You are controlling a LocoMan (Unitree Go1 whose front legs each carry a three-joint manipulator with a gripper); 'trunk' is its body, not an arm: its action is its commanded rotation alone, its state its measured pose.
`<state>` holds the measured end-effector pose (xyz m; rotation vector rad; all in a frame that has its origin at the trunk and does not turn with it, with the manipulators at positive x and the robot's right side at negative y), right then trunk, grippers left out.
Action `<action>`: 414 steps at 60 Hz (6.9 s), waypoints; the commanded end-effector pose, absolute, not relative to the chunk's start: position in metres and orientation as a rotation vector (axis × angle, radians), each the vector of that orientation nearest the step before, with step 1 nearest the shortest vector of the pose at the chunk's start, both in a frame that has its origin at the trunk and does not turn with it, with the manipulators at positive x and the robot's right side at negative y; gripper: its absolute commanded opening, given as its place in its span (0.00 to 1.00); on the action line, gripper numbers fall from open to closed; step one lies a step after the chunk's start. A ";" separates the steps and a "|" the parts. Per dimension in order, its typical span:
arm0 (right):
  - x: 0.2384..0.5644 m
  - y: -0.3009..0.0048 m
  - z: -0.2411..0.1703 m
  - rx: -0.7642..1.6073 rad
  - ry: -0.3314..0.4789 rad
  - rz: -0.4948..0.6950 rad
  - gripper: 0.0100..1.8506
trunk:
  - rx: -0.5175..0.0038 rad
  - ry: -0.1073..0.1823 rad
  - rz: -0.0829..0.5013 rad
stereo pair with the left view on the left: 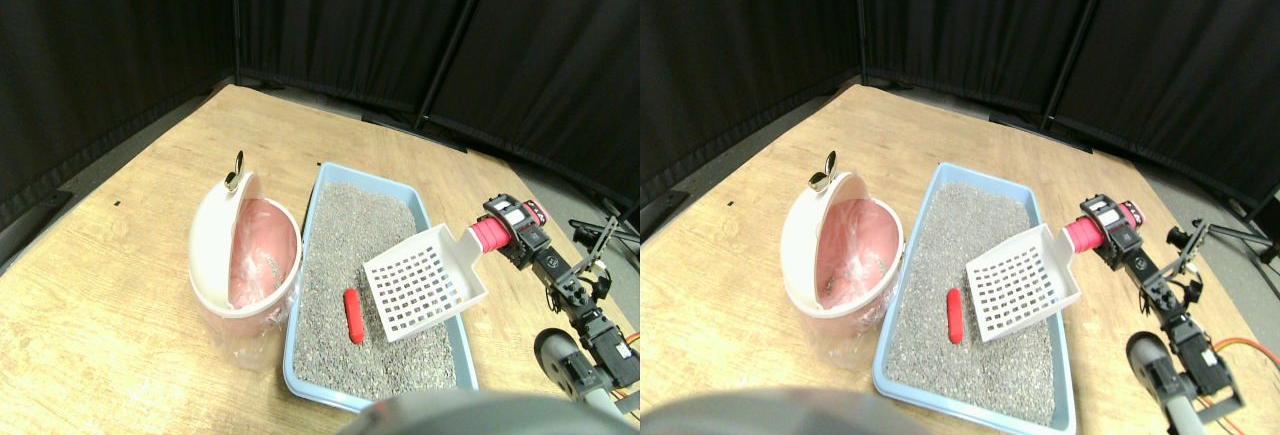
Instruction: Scoop (unimanual)
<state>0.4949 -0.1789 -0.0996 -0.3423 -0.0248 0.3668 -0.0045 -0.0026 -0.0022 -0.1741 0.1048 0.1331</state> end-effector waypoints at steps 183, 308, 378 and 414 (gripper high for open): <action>0.493 -0.189 -0.146 0.286 -0.002 0.185 0.02 | -0.228 0.126 0.141; 0.511 -0.149 -0.103 0.555 -0.086 0.326 0.02 | -0.260 0.113 0.182; 0.511 -0.093 -0.080 0.052 -0.012 0.523 0.02 | -0.325 0.106 0.303; 0.525 -0.066 -0.077 -0.091 0.053 0.580 0.02 | -0.343 0.102 0.335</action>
